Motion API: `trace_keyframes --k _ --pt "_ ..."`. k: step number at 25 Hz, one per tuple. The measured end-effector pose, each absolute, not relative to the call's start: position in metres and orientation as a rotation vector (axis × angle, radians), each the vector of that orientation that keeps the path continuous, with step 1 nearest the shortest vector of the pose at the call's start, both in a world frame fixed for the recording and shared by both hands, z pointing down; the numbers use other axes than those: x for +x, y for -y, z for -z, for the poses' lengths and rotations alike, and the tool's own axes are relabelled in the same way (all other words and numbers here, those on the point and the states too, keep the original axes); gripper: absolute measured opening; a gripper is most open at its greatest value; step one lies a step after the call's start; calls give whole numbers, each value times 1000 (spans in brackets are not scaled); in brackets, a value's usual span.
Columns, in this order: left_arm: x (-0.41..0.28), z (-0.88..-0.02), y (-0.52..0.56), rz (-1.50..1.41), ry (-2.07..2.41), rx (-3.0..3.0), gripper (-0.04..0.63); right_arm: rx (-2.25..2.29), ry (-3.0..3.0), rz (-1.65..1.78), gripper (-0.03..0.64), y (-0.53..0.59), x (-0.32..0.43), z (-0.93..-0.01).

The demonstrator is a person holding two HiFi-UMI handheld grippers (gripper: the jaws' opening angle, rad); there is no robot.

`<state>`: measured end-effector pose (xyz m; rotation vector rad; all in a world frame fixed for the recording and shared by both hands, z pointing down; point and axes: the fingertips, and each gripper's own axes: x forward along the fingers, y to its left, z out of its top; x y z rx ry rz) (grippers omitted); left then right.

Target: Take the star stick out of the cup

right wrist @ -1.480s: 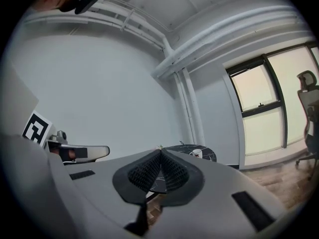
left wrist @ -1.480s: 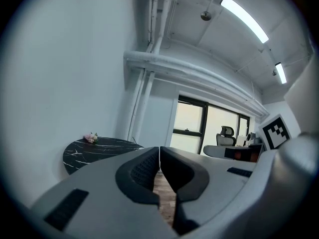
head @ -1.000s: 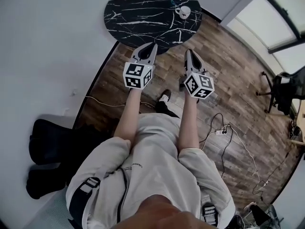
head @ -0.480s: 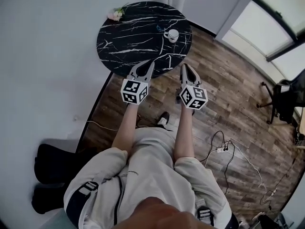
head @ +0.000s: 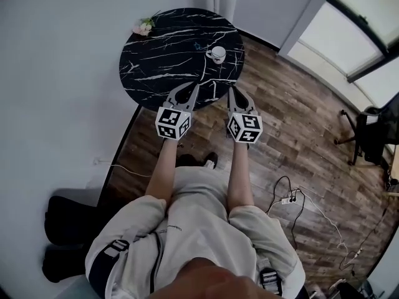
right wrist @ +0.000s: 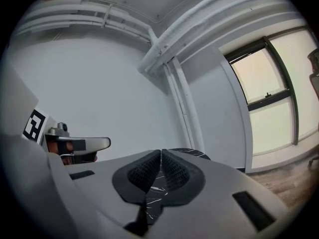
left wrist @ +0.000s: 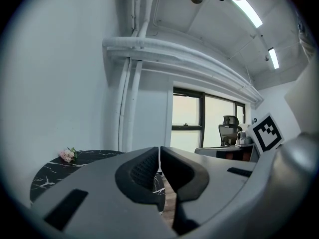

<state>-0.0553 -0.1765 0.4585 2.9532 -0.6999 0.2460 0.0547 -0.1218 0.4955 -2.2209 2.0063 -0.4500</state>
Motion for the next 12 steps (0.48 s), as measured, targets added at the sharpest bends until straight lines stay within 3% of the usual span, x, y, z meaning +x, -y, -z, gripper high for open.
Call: trace_keyframes --k 12 --pt "-30 -458 203 -249 767 2940 25 -2154 -2053 493 37 127 75 -500"
